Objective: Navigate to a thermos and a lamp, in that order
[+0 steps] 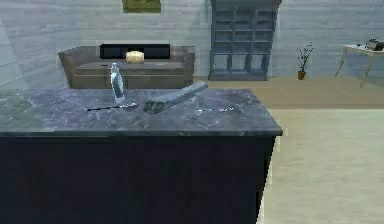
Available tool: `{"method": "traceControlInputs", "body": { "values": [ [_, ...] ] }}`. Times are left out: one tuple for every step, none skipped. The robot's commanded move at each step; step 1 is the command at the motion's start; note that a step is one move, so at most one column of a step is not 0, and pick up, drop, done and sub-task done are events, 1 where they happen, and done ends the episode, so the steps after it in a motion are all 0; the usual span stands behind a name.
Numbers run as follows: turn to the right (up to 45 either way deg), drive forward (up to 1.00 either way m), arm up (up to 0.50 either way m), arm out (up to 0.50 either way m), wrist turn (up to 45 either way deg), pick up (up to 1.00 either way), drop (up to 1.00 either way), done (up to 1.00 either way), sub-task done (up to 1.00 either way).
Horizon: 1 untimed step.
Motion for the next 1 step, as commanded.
{"method": "traceControlInputs", "body": {
  "values": [
    [0.0, 0.1, 0.0, 0.0, 0.0, 0.0, 0.0, 0.0, 0.0]
  ]
}}
